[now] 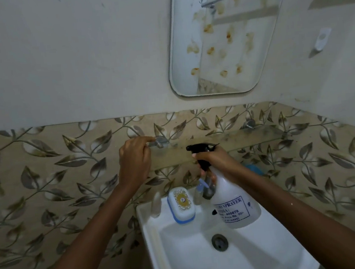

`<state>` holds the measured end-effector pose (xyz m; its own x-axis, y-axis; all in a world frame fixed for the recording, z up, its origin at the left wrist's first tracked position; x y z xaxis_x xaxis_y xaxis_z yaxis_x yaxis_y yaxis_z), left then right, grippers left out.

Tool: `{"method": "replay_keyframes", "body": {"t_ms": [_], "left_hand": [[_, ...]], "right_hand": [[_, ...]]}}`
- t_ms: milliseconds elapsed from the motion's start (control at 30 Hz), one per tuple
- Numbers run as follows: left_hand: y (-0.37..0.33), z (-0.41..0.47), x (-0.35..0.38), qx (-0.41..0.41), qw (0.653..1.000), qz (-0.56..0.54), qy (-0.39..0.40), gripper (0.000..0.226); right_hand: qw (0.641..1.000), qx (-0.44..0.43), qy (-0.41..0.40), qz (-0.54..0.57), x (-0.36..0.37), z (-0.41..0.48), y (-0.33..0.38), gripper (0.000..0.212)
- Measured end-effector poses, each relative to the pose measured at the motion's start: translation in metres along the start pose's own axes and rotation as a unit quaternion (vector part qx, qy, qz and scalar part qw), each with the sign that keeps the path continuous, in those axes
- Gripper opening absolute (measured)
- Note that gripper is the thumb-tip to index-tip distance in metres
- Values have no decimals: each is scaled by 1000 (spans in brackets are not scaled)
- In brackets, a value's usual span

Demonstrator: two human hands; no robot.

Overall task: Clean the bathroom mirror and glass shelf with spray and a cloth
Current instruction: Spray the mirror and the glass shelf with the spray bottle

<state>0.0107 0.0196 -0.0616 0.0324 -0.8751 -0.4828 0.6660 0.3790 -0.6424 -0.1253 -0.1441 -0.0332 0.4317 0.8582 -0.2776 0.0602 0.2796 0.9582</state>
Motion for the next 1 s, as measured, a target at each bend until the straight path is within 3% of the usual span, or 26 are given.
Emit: {"method": "replay_keyframes", "body": {"t_ms": [233,467,600,700,800,867,1000], "left_hand": [[0,0,2,9,1000,7,-1,35],[-2,-2,2,39,998,43,-6,31],[-2,-2,4,55,995,83,-6,31],[-1,-2,4,53,995,89,-7,31],[-1,-2,3,44,994,95,-11,31],[-2,-2,3,40,995,95,-11,31],[-1,-2,4,43,994,98,-9,33]], "right_hand": [[981,47,-185,-14,-111,5,-36,18],[922,63,-382,-9,-188,8,-59,15],[901,62,-429,11,-211,12,-70,23],[888,65,-455,8,-213,6,-71,13],[886,57,-459,22,-210,0,-82,15],[885,55,-463,7,-208,-7,-97,26],[900,53,-432,-2,-183,-29,-123,6]]}}
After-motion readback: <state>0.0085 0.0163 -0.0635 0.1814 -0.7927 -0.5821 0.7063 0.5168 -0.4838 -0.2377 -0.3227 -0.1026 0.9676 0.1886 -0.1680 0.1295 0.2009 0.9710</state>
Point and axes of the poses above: each hand's wrist, its own z-axis towards the middle knuckle, its own x-axis out of the palm, y = z × x, the point moved 1 cm from there along z, towards the middle knuckle, and after that the axes turned 7 degrees about -x, right-handed, at the moved point
